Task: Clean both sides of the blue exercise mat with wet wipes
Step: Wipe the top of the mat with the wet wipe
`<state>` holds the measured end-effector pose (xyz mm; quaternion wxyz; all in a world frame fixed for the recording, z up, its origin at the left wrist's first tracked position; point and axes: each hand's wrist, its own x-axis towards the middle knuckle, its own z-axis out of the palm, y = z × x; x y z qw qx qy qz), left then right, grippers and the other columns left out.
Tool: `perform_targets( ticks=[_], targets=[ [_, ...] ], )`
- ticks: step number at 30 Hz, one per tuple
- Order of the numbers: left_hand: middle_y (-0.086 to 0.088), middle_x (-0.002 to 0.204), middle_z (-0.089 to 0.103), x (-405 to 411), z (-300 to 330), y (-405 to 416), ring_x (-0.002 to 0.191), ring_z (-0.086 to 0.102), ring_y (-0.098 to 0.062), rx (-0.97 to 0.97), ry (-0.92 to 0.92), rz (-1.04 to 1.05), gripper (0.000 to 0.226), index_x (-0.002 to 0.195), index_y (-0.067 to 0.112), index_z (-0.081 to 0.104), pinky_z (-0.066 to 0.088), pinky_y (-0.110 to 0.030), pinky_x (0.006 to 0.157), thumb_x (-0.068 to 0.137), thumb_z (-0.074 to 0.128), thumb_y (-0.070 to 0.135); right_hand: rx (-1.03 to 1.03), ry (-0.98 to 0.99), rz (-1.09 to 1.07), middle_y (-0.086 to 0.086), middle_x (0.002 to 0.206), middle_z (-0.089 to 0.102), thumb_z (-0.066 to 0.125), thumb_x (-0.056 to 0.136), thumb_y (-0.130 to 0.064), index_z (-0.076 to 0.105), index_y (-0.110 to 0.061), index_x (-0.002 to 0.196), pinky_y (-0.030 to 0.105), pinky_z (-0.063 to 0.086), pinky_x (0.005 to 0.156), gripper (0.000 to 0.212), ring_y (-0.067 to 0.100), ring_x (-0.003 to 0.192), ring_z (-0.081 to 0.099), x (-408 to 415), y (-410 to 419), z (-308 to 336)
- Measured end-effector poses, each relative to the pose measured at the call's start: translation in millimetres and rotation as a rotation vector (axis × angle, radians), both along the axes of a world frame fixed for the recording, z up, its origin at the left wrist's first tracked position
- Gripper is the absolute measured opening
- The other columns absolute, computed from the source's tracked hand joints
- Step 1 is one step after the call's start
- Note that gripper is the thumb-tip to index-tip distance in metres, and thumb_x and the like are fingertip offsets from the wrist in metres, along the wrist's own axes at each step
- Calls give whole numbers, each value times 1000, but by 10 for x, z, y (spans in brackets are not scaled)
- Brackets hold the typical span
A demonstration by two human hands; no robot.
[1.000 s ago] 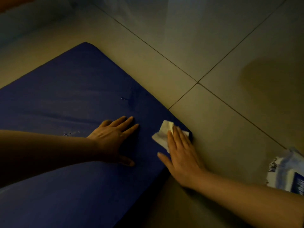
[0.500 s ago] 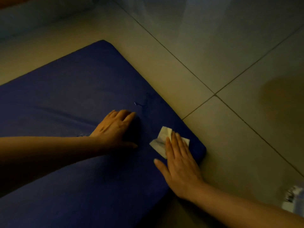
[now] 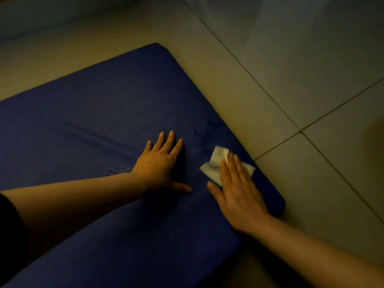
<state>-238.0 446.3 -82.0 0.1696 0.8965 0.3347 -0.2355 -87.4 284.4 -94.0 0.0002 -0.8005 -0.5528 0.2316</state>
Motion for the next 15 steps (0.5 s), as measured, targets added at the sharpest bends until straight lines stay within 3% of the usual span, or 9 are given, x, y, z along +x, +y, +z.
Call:
perform_targets(
  ticks=[3, 5, 11, 13, 15],
  targets=[
    [-4, 159, -24, -2, 21, 16, 146, -19, -28, -3, 16, -3, 132, 152, 23, -17, -1, -49, 120, 61, 56, 85, -2, 51, -182, 9, 155, -20, 3, 88, -65, -11, -7, 148, 32, -9, 117, 85, 19, 143, -18, 141, 437, -44],
    [-4, 159, -23, 16, 49, 31, 146, -18, -27, -7, 34, -11, 132, 152, 24, -17, 0, -48, 121, 61, 56, 85, -22, 63, -257, 11, 156, -17, 12, 93, -59, -8, -6, 148, 34, -7, 118, 80, 20, 144, -16, 148, 589, -58],
    [-5, 159, -23, 1, 55, 37, 147, -16, -28, 22, 64, -34, 131, 152, 23, -17, 3, -47, 121, 61, 53, 87, 15, -47, 49, 7, 152, -26, -23, 72, -73, -14, -10, 146, 35, -7, 117, 98, 19, 141, -23, -116, 147, -72],
    [-5, 159, -22, 22, 59, 34, 147, -16, -28, 36, 59, -47, 131, 152, 23, -17, 4, -46, 120, 62, 52, 88, -10, -45, 41, 5, 151, -27, -22, 71, -74, -16, -11, 146, 31, -11, 115, 98, 17, 141, -24, -40, 205, -65],
    [-5, 159, -21, 26, 74, 39, 147, -15, -28, 34, 53, -47, 130, 152, 23, -16, 4, -46, 120, 62, 52, 88, 5, -15, -35, 6, 154, -23, -6, 81, -72, -14, -11, 148, 30, -11, 114, 91, 16, 142, -22, 45, 408, -69]
  ],
)
